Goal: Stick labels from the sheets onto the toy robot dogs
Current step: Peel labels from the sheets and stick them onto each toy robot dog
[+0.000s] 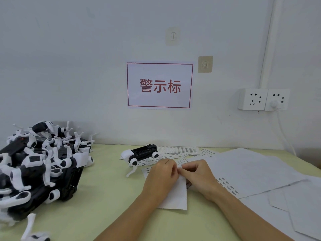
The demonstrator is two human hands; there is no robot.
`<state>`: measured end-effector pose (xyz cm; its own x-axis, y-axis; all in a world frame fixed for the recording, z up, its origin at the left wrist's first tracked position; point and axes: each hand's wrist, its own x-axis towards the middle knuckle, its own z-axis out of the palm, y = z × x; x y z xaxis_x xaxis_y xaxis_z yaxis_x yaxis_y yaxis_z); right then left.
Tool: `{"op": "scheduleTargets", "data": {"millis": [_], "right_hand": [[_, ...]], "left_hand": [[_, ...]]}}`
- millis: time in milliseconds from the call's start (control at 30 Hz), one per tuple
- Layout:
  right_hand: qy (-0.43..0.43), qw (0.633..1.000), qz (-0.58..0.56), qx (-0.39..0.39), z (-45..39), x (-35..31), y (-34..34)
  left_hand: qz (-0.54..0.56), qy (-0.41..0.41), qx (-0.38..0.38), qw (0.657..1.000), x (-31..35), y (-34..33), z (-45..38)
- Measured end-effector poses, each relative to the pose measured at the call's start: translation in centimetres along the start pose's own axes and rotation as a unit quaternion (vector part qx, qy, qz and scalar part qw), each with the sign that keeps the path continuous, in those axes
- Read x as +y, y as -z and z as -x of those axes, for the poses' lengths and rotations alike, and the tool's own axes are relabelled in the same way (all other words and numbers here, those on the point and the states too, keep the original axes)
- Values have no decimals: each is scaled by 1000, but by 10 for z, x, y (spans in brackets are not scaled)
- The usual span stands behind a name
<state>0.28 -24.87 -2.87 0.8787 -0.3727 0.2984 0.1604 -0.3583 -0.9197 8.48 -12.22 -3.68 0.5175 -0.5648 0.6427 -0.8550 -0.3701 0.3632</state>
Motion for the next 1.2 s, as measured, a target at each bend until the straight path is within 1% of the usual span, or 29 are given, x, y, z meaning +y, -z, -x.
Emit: {"op": "scheduleTargets", "data": {"millis": [67, 200, 333, 467, 533, 633, 667, 700, 767, 833, 900, 967, 1067, 1200], "right_hand": [[-9, 1000, -6, 0, 0, -1, -1], [-28, 999, 2, 27, -1, 0, -2], [-27, 995, 62, 68, -3, 1, -4], [7, 983, 159, 93, -4, 2, -12], [17, 970, 205, 127, -3, 2, -16], [19, 941, 263, 213, -2, 4, -15], [24, 931, 277, 236, -1, 3, -13], [36, 929, 273, 247, -1, 2, -11], [63, 951, 201, 226, -2, 1, -9], [63, 976, 125, 169, -1, -3, -9], [51, 986, 104, 120, 0, -4, -9], [31, 992, 82, 94, 0, -4, -7], [3, 995, 61, 79, -1, -4, -2], [-7, 996, 30, 89, 0, -6, -1]], "left_hand": [[67, 28, 9, 997, -3, -1, 0], [145, 88, 44, 985, -8, -2, -3], [198, 129, 97, 967, -11, 0, -5], [238, 157, 122, 951, -12, 2, -6], [245, 161, 124, 948, -11, 2, -6], [247, 164, 121, 947, -11, 2, -6], [245, 162, 120, 948, -11, 1, -6], [242, 160, 118, 950, -12, 1, -6], [235, 156, 116, 952, -12, 1, -6], [224, 145, 113, 957, -12, 1, -6], [200, 120, 102, 967, -13, 0, -5], [172, 93, 81, 977, -13, -2, -4], [139, 58, 56, 987, -13, -5, -3], [115, 29, 51, 992, -12, -6, -3]]}}
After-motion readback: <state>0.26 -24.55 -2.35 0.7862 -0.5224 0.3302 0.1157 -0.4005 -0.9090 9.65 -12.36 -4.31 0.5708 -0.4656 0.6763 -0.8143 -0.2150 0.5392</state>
